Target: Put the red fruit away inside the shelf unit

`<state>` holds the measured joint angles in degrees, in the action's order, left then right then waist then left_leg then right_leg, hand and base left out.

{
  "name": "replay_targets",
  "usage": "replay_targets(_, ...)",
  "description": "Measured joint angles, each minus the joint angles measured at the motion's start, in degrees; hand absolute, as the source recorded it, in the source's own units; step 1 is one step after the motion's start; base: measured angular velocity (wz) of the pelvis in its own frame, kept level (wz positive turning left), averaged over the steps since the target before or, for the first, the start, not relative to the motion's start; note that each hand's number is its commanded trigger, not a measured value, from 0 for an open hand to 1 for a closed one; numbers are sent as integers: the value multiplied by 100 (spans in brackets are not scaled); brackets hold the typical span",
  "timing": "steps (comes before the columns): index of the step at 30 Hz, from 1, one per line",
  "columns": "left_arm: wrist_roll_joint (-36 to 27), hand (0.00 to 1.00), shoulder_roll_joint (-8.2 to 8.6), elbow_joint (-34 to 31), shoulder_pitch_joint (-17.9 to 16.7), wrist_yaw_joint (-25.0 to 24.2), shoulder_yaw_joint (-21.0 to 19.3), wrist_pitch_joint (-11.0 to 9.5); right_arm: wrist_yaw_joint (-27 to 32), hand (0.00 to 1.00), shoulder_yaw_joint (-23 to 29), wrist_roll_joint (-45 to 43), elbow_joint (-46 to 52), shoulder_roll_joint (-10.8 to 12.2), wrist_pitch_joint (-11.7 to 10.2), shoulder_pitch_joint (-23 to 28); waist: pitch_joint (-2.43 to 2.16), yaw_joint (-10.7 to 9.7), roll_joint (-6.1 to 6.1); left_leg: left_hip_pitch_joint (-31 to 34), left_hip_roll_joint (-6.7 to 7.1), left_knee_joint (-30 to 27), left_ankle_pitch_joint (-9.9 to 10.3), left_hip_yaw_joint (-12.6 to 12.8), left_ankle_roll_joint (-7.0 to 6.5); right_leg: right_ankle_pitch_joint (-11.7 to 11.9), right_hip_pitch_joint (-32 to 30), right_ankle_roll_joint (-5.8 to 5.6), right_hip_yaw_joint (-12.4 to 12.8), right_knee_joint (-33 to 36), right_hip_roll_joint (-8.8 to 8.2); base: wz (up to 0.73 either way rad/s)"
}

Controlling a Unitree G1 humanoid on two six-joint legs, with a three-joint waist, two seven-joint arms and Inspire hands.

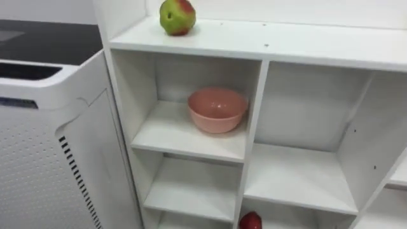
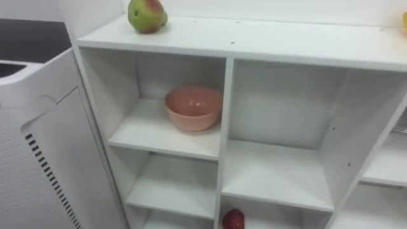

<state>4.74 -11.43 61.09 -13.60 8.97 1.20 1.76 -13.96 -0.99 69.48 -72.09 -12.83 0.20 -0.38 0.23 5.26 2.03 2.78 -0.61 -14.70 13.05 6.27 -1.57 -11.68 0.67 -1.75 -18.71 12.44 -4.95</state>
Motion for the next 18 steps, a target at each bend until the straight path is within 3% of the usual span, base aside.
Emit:
replay_targets(2,-2,0,13,57,29,96,-4,-49,-1,0,-153,-309,-156,78,6,111,37,-37,-13,-247,-5,115,6,-5,8,17,249,-14,7,-88,21,-5)
replay_targets(12,523,0,287,89,-32,211,-341,47,55,0,-226,-1763,-456,351,114,609,19,-193,-42,-583,-3,148,53,-27,32,68,600,1,121,-184,98,-3)
replay_targets(15,765,0,319,84,-51,201,-358,103,136,0,-223,-2692,-515,357,116,736,8,-244,-38,-646,-1,138,53,-16,33,69,635,3,153,-192,100,0)
replay_targets(18,1069,0,395,112,-48,153,-636,206,220,0,-162,-3420,-593,359,111,719,-13,-262,-26,-670,5,137,50,0,32,67,634,9,328,-206,127,-6)
